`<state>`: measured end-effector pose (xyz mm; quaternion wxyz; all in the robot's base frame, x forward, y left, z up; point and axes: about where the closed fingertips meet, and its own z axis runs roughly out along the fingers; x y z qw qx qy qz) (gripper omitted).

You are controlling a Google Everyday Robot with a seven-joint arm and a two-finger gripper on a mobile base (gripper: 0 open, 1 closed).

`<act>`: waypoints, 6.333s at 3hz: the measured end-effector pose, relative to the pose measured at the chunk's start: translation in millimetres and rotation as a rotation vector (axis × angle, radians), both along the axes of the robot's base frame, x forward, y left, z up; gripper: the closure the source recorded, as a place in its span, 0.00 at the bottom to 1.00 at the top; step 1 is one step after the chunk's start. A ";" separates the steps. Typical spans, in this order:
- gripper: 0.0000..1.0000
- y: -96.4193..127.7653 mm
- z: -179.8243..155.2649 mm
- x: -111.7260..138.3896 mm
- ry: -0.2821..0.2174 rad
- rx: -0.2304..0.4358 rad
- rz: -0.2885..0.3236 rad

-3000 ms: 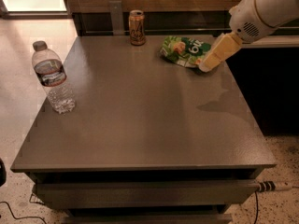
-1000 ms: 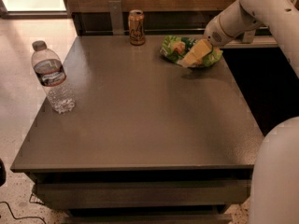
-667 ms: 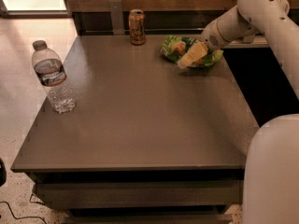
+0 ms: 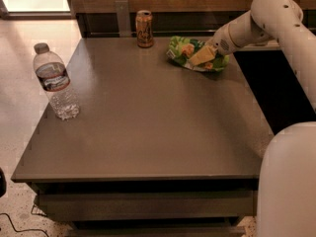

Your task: Move green rice chip bag near water bottle

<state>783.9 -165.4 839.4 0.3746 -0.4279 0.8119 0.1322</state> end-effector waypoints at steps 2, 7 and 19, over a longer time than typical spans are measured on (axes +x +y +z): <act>0.99 4.9 -5.5 1.0 0.008 0.001 0.007; 1.00 4.9 -3.1 0.9 0.008 0.001 0.007; 1.00 138.7 73.8 -194.9 -0.128 -0.044 0.124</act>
Offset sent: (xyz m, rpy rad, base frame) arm 0.0005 0.0021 -0.0024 0.0005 0.0034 0.0030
